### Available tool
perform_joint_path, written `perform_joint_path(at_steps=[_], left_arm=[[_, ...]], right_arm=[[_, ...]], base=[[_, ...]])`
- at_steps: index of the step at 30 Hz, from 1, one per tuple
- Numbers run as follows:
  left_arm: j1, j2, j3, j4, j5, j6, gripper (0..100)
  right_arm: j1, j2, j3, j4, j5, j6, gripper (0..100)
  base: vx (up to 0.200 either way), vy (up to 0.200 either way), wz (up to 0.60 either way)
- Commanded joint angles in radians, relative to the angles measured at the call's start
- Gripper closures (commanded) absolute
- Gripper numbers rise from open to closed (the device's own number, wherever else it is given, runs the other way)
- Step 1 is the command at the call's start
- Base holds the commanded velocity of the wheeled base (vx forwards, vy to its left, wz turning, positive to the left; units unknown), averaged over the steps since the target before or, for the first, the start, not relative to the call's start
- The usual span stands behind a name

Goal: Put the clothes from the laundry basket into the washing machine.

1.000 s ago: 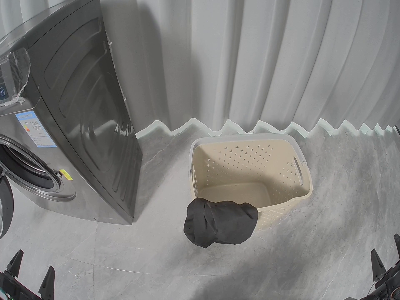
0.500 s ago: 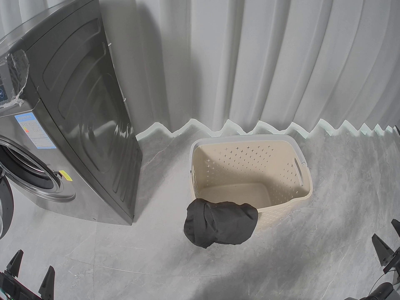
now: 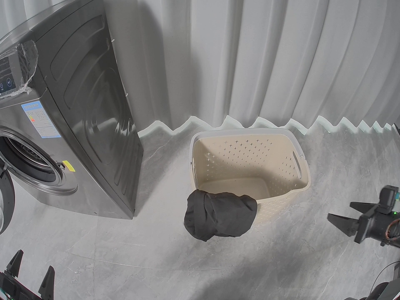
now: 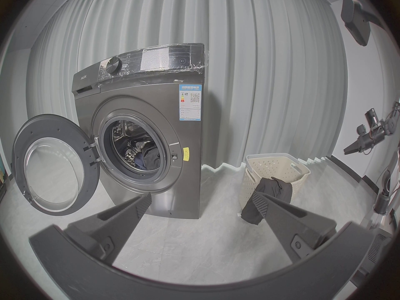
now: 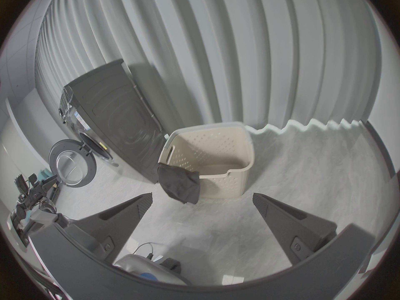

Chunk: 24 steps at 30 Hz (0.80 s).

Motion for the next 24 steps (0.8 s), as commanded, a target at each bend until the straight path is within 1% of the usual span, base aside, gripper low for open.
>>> perform_joint_path(at_steps=[1,4,8,9,10,12,15,18,24], left_arm=[[0.000,-0.010,0.013,0.000,0.000,-0.002,0],[0.000,-0.010,0.013,0.000,0.000,-0.002,0],[0.000,-0.010,0.013,0.000,0.000,-0.002,0],[-0.002,-0.010,0.013,0.000,0.000,-0.002,0],[0.000,-0.010,0.013,0.000,0.000,-0.002,0],[0.000,-0.010,0.013,0.000,0.000,-0.002,0],[0.000,-0.010,0.013,0.000,0.000,-0.002,0],[0.000,-0.010,0.013,0.000,0.000,-0.002,0],[0.000,-0.010,0.013,0.000,0.000,-0.002,0]], right_arm=[[0.178,0.451,-0.158,-0.120,-0.004,0.078,0],[0.185,0.497,-0.178,-0.121,-0.019,0.079,0],[0.192,0.579,-0.194,-0.175,-0.036,0.079,0],[0.192,0.608,-0.194,-0.210,-0.037,0.078,0],[0.192,0.611,-0.195,-0.217,-0.037,0.078,0],[0.194,0.672,-0.194,-0.307,-0.054,0.076,0],[0.192,0.726,-0.195,-0.371,-0.065,0.073,0],[0.194,0.761,-0.203,-0.387,-0.068,0.073,0],[0.209,0.835,-0.250,-0.388,-0.068,0.076,0]], base=[[0.000,0.000,0.00],[0.000,0.000,0.00],[0.000,0.000,0.00],[0.000,0.000,0.00],[0.000,0.000,0.00],[0.000,0.000,0.00],[0.000,0.000,0.00],[0.000,0.000,0.00],[0.000,0.000,0.00]])
